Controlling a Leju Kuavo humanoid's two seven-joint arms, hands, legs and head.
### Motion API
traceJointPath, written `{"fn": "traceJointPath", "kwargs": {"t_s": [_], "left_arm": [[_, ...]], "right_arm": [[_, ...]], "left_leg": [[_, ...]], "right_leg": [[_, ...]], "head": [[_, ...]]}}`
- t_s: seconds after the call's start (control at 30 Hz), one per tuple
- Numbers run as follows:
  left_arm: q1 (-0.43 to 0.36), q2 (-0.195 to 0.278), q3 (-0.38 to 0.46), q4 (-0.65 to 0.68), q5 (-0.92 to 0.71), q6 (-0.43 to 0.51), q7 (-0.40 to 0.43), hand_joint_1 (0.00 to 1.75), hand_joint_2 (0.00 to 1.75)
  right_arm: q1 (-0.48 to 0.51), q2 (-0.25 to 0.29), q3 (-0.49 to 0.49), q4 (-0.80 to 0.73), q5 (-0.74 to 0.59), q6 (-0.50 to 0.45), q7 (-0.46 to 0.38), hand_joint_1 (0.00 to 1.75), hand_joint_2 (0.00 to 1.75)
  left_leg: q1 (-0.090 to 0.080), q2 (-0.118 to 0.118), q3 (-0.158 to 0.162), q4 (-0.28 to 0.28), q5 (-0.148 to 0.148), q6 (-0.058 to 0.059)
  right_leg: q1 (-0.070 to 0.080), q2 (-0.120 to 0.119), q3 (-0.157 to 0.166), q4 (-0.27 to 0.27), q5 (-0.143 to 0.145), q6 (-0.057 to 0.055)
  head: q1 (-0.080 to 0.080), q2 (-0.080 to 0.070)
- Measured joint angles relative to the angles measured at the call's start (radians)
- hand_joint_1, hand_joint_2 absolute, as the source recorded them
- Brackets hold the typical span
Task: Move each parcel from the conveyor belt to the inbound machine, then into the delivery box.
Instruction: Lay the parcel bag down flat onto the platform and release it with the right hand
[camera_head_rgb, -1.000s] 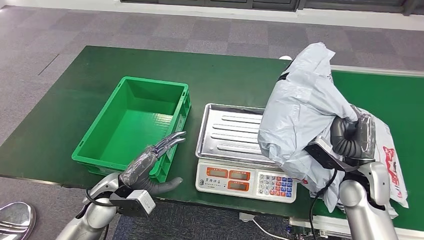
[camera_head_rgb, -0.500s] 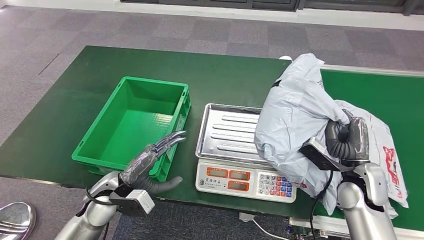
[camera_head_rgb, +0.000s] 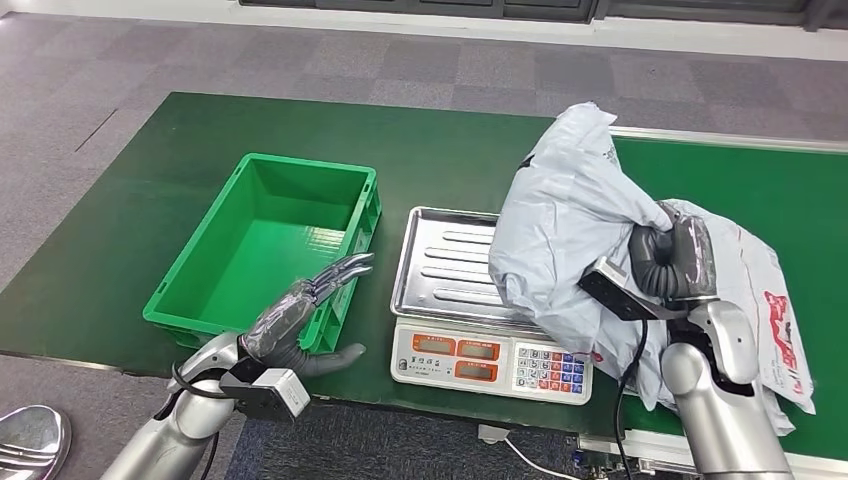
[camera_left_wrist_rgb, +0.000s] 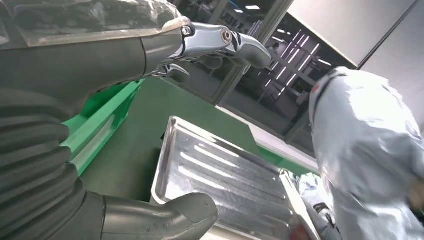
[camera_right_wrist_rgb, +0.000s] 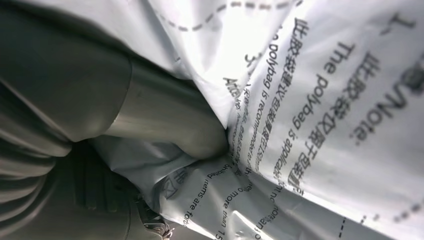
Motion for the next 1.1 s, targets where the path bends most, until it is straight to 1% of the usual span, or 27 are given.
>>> {"fn": "traceJointPath", "kwargs": {"t_s": [0.17,0.3,0.37,0.47,0.6,0.8,1.1], "left_arm": [[-0.017,0.0,-0.004,0.019,0.005,-0.004,-0.001,0.0,1.75],[-0.027,0.0,-0.005,0.03,0.009,-0.004,-0.001,0.0,1.75],[-0.029,0.0,-0.006,0.034,0.013,-0.004,-0.001,0.0,1.75],[-0.034,0.0,-0.007,0.04,0.018,-0.004,-0.001,0.0,1.75],[-0.041,0.0,-0.008,0.049,0.019,-0.004,-0.001,0.0,1.75],[-0.043,-0.001,-0.009,0.054,0.019,-0.004,0.0,0.0,1.75],[-0.045,-0.002,-0.011,0.061,0.019,-0.004,0.0,0.0,1.75]], "right_arm": [[-0.118,0.0,0.036,0.112,0.001,-0.004,0.005,1.75,1.75],[-0.18,0.001,0.065,0.191,0.005,-0.067,-0.003,1.75,1.75],[-0.208,0.002,0.079,0.224,0.007,-0.083,-0.003,1.75,1.75],[-0.253,0.004,0.1,0.276,0.006,-0.077,-0.002,1.75,1.75],[-0.307,0.012,0.133,0.349,0.006,-0.046,-0.003,1.75,1.75],[-0.343,0.028,0.186,0.413,0.012,-0.007,-0.005,1.75,1.75],[-0.373,0.047,0.23,0.458,0.008,-0.006,-0.017,1.75,1.75]], "left_leg": [[0.0,0.0,0.0,0.0,0.001,0.0],[0.0,0.0,0.0,0.0,0.001,0.0],[0.0,0.0,0.0,0.0,0.001,0.0],[0.0,0.0,0.0,0.0,0.001,0.0],[0.0,0.0,0.0,0.0,0.001,0.0],[0.0,0.0,0.0,0.0,0.002,-0.001],[0.0,0.0,0.0,0.0,0.002,-0.001]], "right_leg": [[0.0,0.0,0.0,0.0,0.001,0.0],[0.0,0.0,0.0,0.0,0.001,0.0],[0.0,0.0,0.0,0.0,0.001,0.0],[0.0,0.0,0.0,0.0,0.001,0.0],[0.0,0.0,0.0,0.0,0.001,0.0],[0.0,0.0,0.0,0.0,0.001,0.0],[0.0,0.0,-0.001,0.0,0.001,0.0]], "head": [[0.0,0.0],[0.0,0.0],[0.0,0.0],[0.0,0.0],[0.0,0.0],[0.0,0.0],[0.0,0.0]]}}
